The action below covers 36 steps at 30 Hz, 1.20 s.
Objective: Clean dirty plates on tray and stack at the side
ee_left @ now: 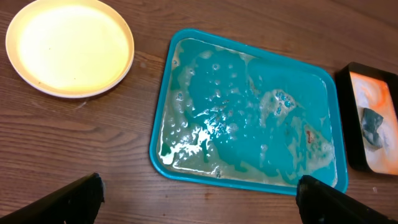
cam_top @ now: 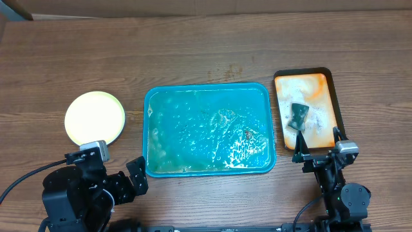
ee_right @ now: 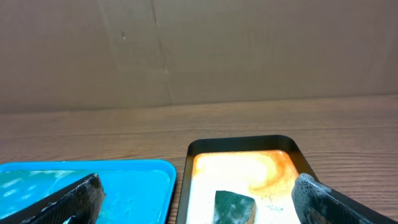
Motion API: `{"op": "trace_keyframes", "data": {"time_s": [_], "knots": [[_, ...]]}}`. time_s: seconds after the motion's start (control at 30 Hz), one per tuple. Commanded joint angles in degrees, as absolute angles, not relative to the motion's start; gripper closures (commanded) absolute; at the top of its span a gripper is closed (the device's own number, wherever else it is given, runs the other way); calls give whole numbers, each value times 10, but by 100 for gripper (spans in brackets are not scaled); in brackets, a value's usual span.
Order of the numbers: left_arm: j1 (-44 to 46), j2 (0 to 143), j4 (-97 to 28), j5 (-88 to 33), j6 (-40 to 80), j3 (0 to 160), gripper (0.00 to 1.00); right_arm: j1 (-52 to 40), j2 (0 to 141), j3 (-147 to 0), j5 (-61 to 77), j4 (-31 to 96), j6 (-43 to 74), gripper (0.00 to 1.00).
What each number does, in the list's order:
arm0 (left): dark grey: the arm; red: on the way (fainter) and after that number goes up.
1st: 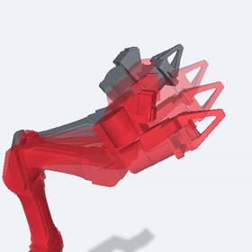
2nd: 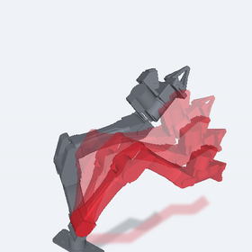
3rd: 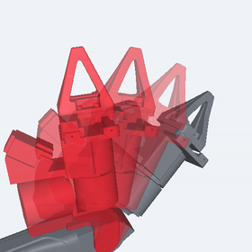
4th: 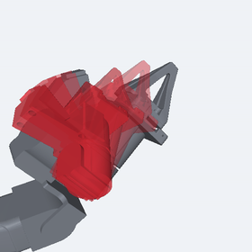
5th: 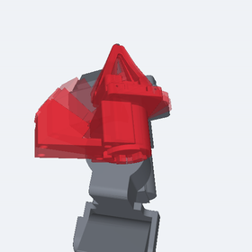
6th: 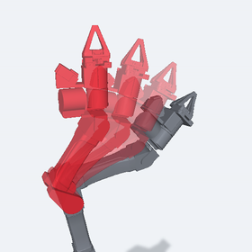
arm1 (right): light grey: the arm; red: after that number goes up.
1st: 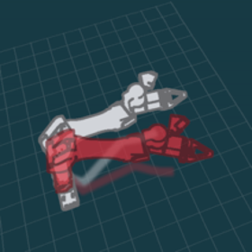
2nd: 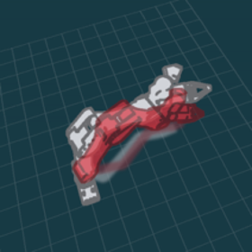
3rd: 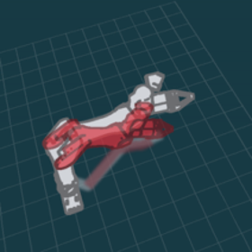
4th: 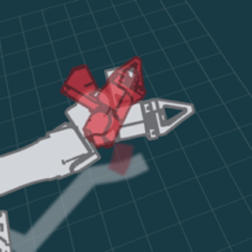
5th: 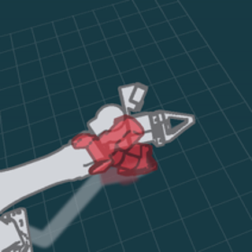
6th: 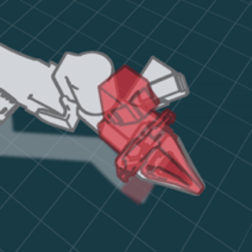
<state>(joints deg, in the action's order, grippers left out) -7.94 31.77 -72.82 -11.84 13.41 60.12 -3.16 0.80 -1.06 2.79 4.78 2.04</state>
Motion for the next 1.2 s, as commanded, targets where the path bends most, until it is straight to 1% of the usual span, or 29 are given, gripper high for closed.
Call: {"op": "trace_keyframes", "data": {"time_s": [0.0, 0.2, 0.3, 0.43, 0.57, 0.8, 0.93, 1.17], "knots": [[-78, 318, -729, -127, 142, 601, 0, -36, 2, -4, 31, 46, 17, 0], [-78, 318, -729, -126, 142, 601, 0, -36, 2, -4, 31, 46, 17, 0], [-78, 317, -730, -76, 133, 601, 0, -36, 2, -4, 31, 46, 17, 0], [-72, 298, -697, -64, 105, 574, 0, -36, 2, -4, 31, 46, 17, 0], [-36, 241, -610, -63, 65, 484, 0, -36, 2, -4, 30, 46, 17, 0], [1, 120, -453, -58, 64, 295, 0, -36, 2, -4, 30, 46, 17, 0], [9, 57, -329, -62, 64, 184, 0, -36, 2, -4, 31, 46, 17, 0], [9, 2, -148, -68, 60, 83, 0, -36, 2, -4, 30, 46, 17, 0]]}}
